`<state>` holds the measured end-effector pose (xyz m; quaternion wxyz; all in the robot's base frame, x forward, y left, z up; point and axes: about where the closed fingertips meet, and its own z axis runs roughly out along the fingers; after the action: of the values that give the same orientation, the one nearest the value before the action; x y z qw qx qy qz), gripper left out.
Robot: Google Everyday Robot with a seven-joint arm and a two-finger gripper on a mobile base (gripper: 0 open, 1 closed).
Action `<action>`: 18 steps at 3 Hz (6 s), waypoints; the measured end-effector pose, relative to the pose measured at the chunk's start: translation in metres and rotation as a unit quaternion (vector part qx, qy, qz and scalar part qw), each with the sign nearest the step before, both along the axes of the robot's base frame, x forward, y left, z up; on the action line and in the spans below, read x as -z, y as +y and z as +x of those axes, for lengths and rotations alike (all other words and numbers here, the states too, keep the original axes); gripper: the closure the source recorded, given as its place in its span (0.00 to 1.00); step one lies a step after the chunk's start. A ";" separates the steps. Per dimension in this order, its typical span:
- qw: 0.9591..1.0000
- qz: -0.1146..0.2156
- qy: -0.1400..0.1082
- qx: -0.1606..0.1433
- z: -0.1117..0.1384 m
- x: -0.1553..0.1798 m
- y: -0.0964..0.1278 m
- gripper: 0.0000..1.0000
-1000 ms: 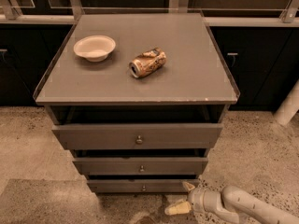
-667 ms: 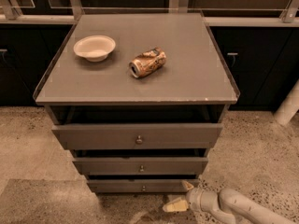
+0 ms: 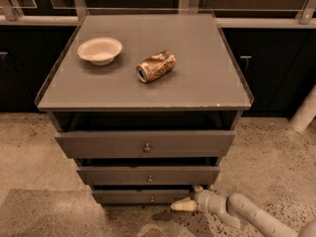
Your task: Open bottom drawer
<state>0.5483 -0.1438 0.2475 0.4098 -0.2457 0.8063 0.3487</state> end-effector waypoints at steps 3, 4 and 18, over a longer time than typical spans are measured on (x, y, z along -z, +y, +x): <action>0.998 -0.066 -0.003 0.001 0.038 0.034 -0.005 0.00; 0.997 -0.081 -0.003 0.007 0.047 0.045 -0.007 0.00; 0.959 -0.032 0.232 -0.161 -0.106 0.045 -0.010 0.00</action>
Offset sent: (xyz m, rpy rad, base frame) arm 0.0476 -0.0078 -0.0327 -0.1492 -0.0297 -0.0061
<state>0.4423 -0.1535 0.2026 0.1419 -0.2978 0.8395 0.4318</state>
